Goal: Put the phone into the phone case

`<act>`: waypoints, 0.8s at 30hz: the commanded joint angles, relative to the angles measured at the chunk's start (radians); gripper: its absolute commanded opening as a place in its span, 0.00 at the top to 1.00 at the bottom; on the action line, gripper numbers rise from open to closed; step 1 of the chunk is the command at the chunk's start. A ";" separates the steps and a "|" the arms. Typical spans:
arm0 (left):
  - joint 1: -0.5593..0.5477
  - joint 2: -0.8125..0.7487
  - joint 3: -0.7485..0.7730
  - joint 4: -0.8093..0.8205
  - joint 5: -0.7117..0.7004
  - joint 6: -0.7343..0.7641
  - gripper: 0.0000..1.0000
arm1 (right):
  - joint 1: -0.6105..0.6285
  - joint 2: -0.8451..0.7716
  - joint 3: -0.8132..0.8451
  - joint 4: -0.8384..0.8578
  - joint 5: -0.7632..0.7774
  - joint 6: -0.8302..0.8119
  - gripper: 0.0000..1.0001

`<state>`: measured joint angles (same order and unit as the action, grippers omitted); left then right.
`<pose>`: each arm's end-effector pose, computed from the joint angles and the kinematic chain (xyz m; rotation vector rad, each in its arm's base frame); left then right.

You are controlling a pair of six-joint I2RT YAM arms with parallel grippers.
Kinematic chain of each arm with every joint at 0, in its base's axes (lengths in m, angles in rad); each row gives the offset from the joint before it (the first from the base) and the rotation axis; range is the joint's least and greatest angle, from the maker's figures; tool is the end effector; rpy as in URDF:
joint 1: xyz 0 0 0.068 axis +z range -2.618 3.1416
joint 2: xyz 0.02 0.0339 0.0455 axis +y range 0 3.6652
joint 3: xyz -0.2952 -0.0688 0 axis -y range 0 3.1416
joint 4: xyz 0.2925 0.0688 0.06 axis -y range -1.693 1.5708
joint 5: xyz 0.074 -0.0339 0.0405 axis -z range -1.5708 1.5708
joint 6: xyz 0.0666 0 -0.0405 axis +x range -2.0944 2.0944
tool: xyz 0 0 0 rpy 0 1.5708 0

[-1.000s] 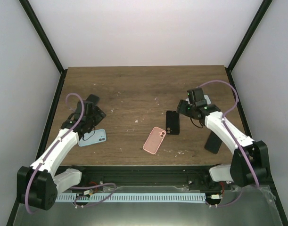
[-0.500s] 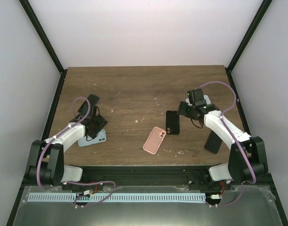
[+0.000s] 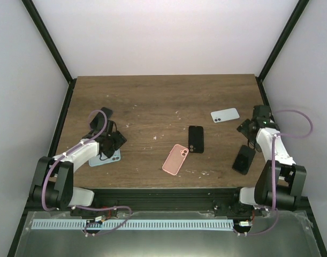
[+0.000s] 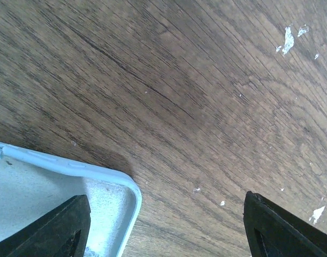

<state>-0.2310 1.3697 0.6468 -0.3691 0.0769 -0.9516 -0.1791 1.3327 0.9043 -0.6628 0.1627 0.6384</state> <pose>0.2760 -0.0702 0.1296 -0.9451 2.5819 -0.4619 0.2990 -0.0651 0.2095 1.0968 2.3999 -0.0626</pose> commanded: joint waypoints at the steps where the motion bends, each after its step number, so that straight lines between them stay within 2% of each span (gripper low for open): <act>1: -0.004 -0.019 0.035 -0.022 0.007 0.049 0.20 | -0.105 0.009 -0.039 -0.080 0.051 0.062 0.00; 7: -0.007 -0.084 0.057 -0.079 0.003 0.070 0.19 | -0.126 0.123 -0.068 -0.106 0.054 0.159 0.00; 10: -0.010 -0.114 0.070 -0.110 -0.001 0.082 0.19 | -0.128 0.112 -0.119 -0.068 0.029 0.171 0.00; 15: -0.011 -0.176 0.075 -0.144 -0.039 0.108 0.19 | -0.127 0.072 -0.186 0.025 -0.088 0.124 0.00; 19: -0.012 -0.221 0.082 -0.150 -0.043 0.141 0.19 | -0.110 0.067 -0.202 0.054 -0.100 0.087 0.00; 24: -0.012 -0.276 0.108 -0.169 -0.053 0.187 0.19 | -0.021 0.030 -0.206 0.113 -0.175 0.025 0.00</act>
<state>-0.2386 1.1374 0.7090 -0.5167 0.0448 -0.8219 -0.2714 1.4063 0.6998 -0.6189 0.0589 0.7174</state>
